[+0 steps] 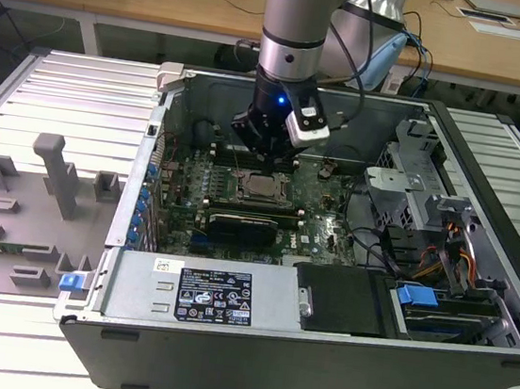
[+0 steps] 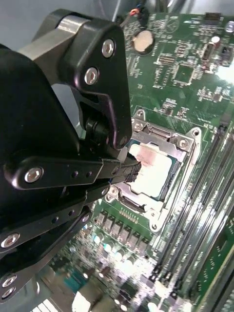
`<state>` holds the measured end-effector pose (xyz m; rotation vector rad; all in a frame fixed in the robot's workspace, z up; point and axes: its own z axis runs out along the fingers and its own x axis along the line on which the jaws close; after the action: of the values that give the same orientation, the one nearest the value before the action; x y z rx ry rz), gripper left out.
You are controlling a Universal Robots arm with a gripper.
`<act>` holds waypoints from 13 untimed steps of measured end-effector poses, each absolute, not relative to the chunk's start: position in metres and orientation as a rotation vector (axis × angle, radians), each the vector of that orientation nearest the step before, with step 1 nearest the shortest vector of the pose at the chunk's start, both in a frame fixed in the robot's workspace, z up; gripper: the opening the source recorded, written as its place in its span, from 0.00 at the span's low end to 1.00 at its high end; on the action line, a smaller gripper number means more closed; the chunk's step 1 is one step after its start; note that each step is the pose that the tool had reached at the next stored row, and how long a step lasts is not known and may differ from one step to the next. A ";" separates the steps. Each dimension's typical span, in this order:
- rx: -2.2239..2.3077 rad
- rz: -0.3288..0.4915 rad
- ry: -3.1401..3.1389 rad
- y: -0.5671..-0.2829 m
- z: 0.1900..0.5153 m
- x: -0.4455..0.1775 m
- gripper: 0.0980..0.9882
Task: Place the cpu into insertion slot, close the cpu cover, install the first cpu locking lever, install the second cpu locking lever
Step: 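Close the cpu cover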
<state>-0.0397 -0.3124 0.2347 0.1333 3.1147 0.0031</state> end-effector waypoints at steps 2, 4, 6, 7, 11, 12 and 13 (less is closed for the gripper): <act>0.063 0.004 3.114 -0.312 0.235 -0.040 0.01; 0.000 0.005 3.112 -0.312 0.234 -0.040 0.01; -0.029 0.004 3.111 -0.312 0.234 -0.040 0.01; -0.030 0.001 3.111 -0.312 0.235 -0.040 0.01; -0.030 -0.009 3.111 -0.312 0.242 -0.040 0.01; -0.030 -0.010 3.111 -0.312 0.242 -0.040 0.01; -0.030 -0.011 3.111 -0.313 0.242 -0.040 0.01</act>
<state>-0.0403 -0.3131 0.2419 -0.0302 3.1109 -0.0109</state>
